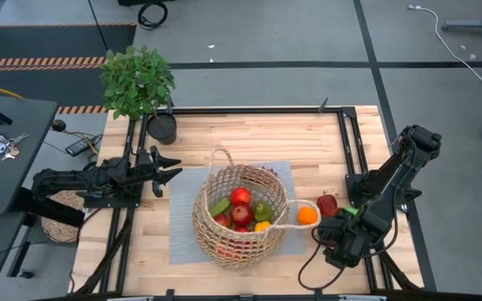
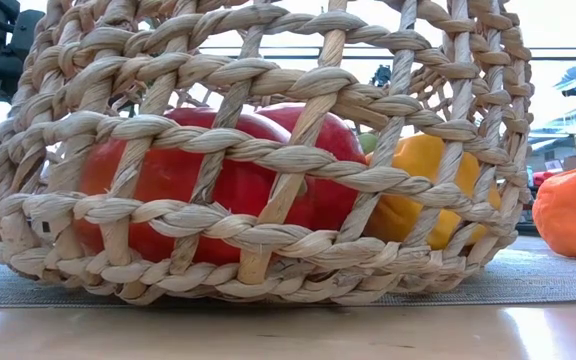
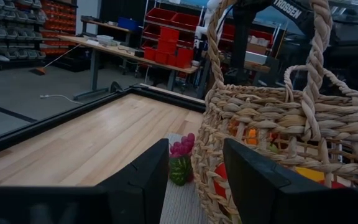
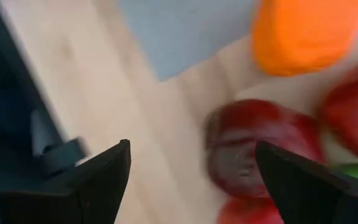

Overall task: Build produce basket
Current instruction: Put the orange into the basket

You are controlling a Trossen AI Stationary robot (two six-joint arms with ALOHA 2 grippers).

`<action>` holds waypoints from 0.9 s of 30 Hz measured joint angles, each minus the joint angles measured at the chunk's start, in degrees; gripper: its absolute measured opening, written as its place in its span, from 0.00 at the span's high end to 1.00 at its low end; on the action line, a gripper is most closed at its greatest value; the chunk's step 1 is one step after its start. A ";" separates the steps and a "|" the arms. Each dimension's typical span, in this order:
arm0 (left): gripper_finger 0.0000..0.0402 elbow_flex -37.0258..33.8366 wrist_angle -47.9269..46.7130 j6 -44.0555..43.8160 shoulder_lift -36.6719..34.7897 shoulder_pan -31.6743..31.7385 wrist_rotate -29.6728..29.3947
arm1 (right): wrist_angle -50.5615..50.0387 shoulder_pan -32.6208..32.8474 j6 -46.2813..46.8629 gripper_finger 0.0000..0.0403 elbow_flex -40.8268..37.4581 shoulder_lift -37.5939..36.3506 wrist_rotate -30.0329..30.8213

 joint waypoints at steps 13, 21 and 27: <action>0.60 0.00 0.00 0.00 0.01 0.02 0.02 | 0.87 -5.14 -11.44 0.14 -8.02 -1.02 21.28; 0.60 0.00 0.00 0.00 0.00 0.00 0.00 | 7.85 -10.87 -17.43 0.14 -11.59 -1.01 18.33; 0.60 0.00 0.00 0.00 -0.01 0.02 0.00 | 15.00 -13.11 -18.14 0.14 -16.51 -1.01 11.57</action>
